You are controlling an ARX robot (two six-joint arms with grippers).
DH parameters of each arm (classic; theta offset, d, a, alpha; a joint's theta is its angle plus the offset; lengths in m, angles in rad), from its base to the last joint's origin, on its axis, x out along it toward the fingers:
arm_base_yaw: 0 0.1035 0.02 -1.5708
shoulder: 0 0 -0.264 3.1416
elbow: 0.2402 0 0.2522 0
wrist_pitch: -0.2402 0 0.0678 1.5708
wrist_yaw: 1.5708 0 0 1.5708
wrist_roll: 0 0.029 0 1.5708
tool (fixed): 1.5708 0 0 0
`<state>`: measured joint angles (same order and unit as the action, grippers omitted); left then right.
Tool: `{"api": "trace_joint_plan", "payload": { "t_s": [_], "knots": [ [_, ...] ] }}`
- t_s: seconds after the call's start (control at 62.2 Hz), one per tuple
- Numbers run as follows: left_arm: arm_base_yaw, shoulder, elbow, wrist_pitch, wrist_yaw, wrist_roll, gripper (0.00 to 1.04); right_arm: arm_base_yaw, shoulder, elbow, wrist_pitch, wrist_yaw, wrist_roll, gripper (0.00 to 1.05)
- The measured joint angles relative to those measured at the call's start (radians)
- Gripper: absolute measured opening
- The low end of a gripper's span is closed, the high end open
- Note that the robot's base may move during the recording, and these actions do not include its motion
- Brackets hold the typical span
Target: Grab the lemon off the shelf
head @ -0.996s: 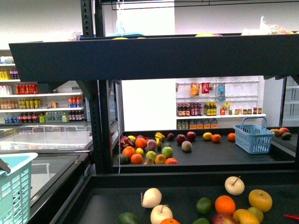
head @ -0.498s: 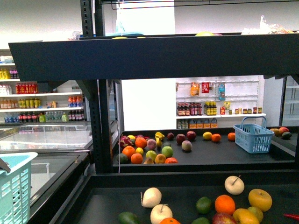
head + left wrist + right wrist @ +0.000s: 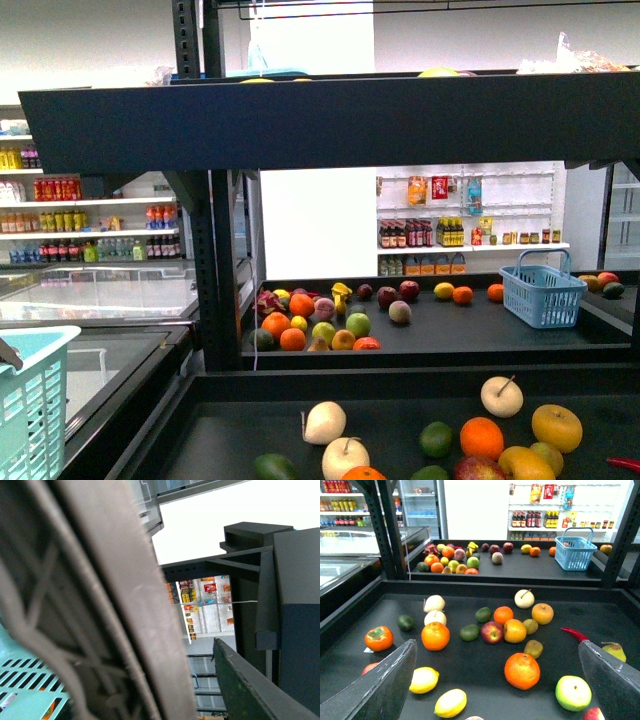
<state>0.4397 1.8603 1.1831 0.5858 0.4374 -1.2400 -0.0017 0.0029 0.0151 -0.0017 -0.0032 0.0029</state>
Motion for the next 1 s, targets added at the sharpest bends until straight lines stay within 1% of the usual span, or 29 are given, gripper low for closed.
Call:
{"api": "trace_joint_plan", "payload": {
  "t_s": [0.113,0.177,0.225,0.338,0.514,0.659,0.691,0.868,0.932,0.996],
  "knots": [
    [0.008,0.000,-0.017,0.008,-0.011,-0.006,0.22,0.000,0.000,0.000,0.000,0.000,0.000,0.97],
    [0.009,-0.003,-0.021,0.001,-0.001,-0.042,0.15,0.000,0.000,0.000,0.000,0.000,0.000,0.97],
    [0.008,-0.014,-0.027,-0.003,0.008,-0.035,0.12,0.000,0.000,0.000,0.000,0.000,0.000,0.97],
    [0.000,-0.059,-0.057,-0.021,0.019,0.019,0.11,0.000,0.000,0.000,0.000,0.000,0.000,0.97],
    [-0.035,-0.153,-0.082,-0.059,0.093,0.107,0.08,0.000,0.000,0.000,0.000,0.000,0.000,0.97],
    [-0.093,-0.245,-0.095,-0.140,0.169,0.200,0.07,0.000,0.000,0.000,0.000,0.000,0.000,0.97],
    [-0.121,-0.277,-0.106,-0.154,0.205,0.240,0.07,0.000,0.000,0.000,0.000,0.000,0.000,0.97],
    [-0.229,-0.344,-0.147,-0.196,0.322,0.378,0.07,0.000,0.000,0.000,0.000,0.000,0.000,0.97],
    [-0.290,-0.353,-0.168,-0.221,0.349,0.427,0.07,0.000,0.000,0.000,0.000,0.000,0.000,0.97],
    [-0.343,-0.352,-0.188,-0.226,0.346,0.439,0.07,0.000,0.000,0.000,0.000,0.000,0.000,0.97]
  ]
}}
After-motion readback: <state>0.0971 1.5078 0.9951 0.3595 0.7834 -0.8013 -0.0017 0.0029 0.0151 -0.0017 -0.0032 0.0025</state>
